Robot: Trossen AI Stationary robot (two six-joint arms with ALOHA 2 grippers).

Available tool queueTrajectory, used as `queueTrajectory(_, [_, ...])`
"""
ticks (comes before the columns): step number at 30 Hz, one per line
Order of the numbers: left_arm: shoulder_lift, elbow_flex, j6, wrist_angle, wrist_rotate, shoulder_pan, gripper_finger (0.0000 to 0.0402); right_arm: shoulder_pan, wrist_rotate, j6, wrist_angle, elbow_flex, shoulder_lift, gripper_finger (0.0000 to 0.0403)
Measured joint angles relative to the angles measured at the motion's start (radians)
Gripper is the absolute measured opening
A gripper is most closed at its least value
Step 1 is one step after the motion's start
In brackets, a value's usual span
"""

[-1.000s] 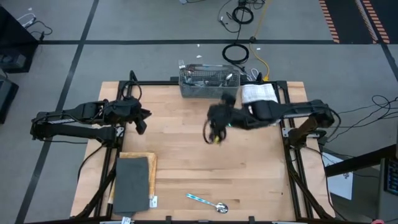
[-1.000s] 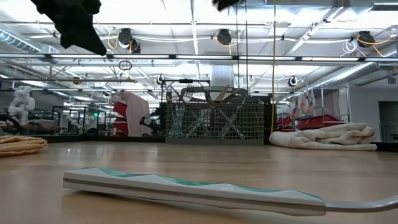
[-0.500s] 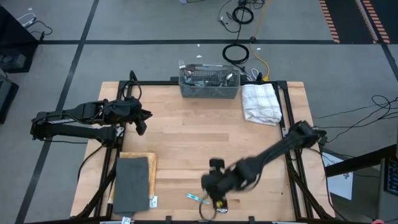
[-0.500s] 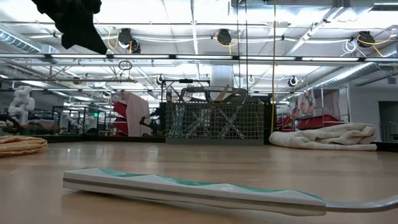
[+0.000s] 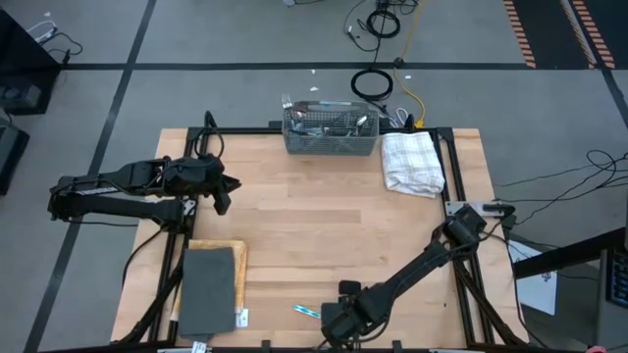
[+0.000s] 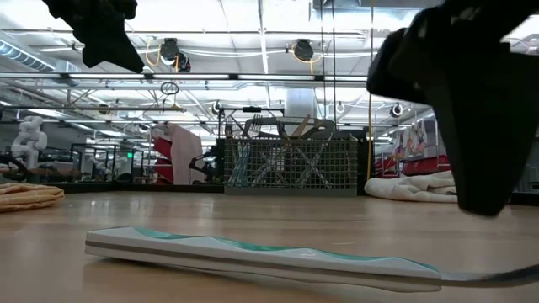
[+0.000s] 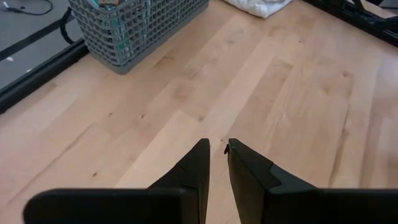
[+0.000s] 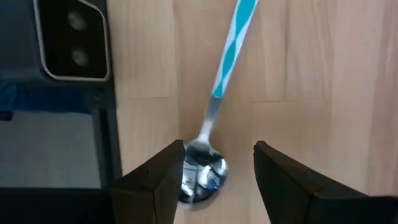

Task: Sort silverware
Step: Put the spoon into the silverware basket

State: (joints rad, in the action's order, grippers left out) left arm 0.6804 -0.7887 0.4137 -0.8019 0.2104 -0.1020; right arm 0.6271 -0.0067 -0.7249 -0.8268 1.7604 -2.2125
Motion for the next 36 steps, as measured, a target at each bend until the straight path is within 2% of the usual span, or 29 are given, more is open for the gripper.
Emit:
queueTrajectory(5, [0.000,0.000,-0.001,-0.001,0.000,0.000,0.0063,0.020,0.020,-0.059,0.041,0.000,-0.013,0.0183])
queueTrajectory(10, [0.000,0.000,-0.009,-0.001,0.000,0.000,0.0063,0.023,0.109,-0.084,0.054,0.000,-0.013,0.0183])
queueTrajectory(20, [0.000,0.000,-0.010,-0.002,0.001,0.000,0.0063,0.020,0.109,-0.092,0.117,0.001,-0.059,0.0179])
queueTrajectory(23, [0.000,0.000,-0.011,-0.002,0.003,0.000,0.0063,0.020,0.109,-0.097,0.088,0.001,-0.059,0.0149])
queueTrajectory(27, [0.000,0.000,-0.011,-0.002,0.024,0.000,0.0063,0.020,0.094,-0.087,-0.010,0.005,-0.072,0.0068])
queueTrajectory(30, [0.000,0.000,-0.011,-0.001,0.032,0.000,0.0063,0.018,0.041,-0.022,-0.028,0.009,-0.104,0.0016])
queueTrajectory(36, [0.000,0.000,-0.008,-0.004,0.031,0.000,0.0063,0.014,0.047,-0.023,-0.040,0.010,-0.118,0.0003])
